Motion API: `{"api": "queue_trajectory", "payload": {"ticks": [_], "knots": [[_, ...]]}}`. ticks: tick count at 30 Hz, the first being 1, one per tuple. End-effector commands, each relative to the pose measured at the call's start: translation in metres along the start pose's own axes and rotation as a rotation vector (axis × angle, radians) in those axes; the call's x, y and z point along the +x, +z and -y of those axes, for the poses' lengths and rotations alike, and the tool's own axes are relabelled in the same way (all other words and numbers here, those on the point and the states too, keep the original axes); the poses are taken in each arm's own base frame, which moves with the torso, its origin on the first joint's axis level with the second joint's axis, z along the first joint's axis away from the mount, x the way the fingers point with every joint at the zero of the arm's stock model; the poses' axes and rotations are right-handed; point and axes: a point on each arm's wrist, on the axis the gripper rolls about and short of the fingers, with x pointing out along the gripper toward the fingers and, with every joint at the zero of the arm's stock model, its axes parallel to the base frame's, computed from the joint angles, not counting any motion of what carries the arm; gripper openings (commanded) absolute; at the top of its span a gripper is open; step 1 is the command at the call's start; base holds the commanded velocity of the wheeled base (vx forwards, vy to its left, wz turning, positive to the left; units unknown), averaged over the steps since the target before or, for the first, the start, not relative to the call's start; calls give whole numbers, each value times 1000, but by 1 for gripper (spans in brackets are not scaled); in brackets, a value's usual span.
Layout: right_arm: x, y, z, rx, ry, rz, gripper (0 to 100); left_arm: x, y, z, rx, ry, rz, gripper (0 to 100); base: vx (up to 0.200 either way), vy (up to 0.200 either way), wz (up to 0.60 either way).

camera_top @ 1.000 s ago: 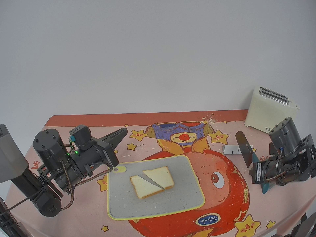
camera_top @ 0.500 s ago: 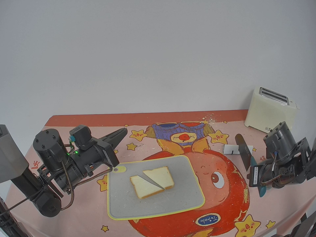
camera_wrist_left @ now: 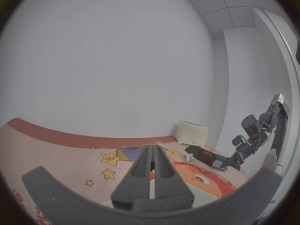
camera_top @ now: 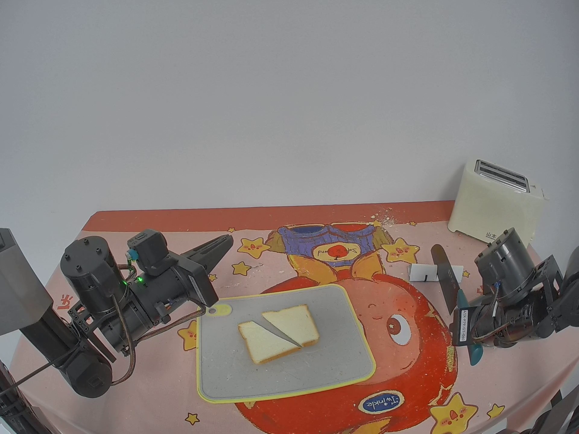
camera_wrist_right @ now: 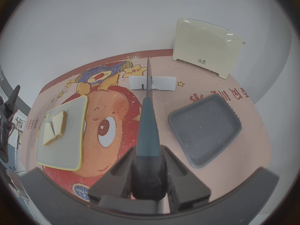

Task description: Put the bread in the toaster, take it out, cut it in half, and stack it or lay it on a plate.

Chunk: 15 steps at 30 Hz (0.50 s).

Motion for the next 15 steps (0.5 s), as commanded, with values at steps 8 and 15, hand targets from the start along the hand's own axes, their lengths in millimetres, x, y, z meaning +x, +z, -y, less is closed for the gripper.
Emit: {"api": "queue_trajectory", "payload": {"ticks": [8,15], "knots": [[7,4,-5,-15,-12,-11,0,0,1,1,5,-4,16,0,0,0,0],[7,9,-12,-36,1,0,0,-1,2,1,6,-5,19,0,0,0,0]]}}
